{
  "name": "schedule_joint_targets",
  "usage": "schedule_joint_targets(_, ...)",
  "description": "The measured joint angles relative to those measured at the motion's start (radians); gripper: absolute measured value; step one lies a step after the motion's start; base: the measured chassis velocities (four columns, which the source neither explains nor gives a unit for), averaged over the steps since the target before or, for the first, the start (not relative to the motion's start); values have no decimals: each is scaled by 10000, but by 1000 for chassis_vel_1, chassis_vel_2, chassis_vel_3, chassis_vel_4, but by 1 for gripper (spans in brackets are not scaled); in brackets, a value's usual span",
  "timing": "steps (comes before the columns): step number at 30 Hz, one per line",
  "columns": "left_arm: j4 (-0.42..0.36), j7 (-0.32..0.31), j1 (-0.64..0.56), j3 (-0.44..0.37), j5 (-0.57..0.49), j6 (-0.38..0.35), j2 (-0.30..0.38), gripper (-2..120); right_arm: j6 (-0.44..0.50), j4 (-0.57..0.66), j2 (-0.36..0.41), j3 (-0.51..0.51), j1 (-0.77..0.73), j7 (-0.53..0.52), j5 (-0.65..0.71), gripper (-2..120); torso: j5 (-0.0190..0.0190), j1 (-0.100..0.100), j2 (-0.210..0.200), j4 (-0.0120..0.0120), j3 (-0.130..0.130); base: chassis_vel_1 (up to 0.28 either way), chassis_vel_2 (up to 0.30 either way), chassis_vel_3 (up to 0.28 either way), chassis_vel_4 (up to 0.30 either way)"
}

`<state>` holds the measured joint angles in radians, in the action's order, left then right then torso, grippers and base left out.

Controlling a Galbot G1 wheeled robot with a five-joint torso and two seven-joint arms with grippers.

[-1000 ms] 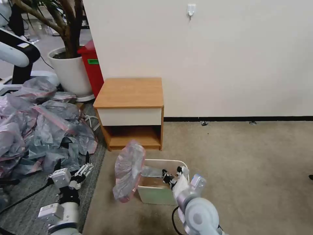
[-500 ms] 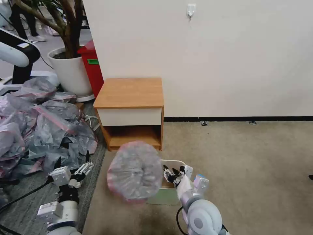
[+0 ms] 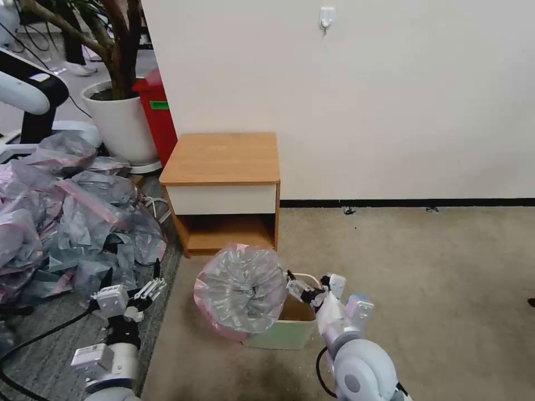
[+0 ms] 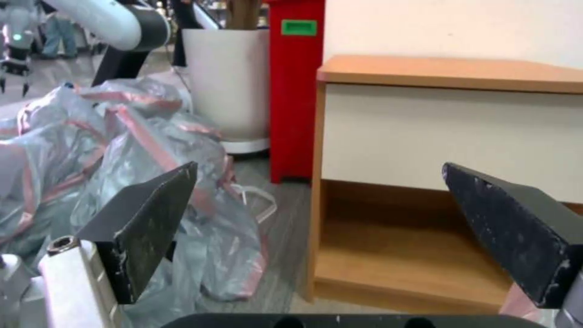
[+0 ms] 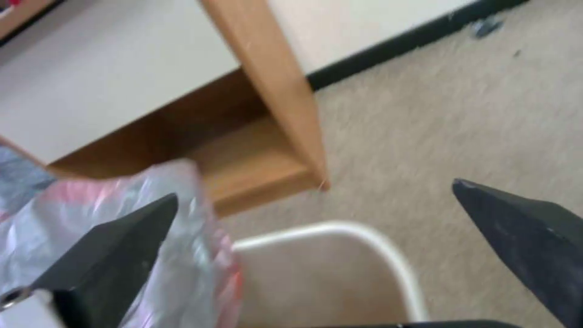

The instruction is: Pick up the garbage bag from the table and place it over the trash can.

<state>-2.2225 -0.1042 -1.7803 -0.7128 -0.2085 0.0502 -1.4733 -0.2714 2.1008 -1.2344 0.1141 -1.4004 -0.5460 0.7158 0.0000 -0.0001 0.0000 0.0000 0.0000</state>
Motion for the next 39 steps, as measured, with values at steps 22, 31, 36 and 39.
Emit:
schedule_joint_targets(22,-477,1593,505,1505,-2839,-4317,1937,100,123,698,6,939,-444,-9,-52,100,-1,0,0,0,0,0,0,0,0)
schedule_joint_targets(31,-169,556,1214,2193,-3346,-5461,2516,99,268,690,-159,1101,-673,-12,-116,100,0,0,1,0,0,0,0,0,0)
schedule_joint_targets(36,-112,297,1340,2361,-3517,-5510,2641,93,301,670,-204,1127,-725,-12,-122,100,-1,0,1,0,0,0,0,0,0)
schedule_joint_targets(39,-51,-20,1487,2516,-3596,-5646,2731,89,325,649,-246,1151,-753,-12,-133,100,0,0,0,0,0,0,0,0,0)
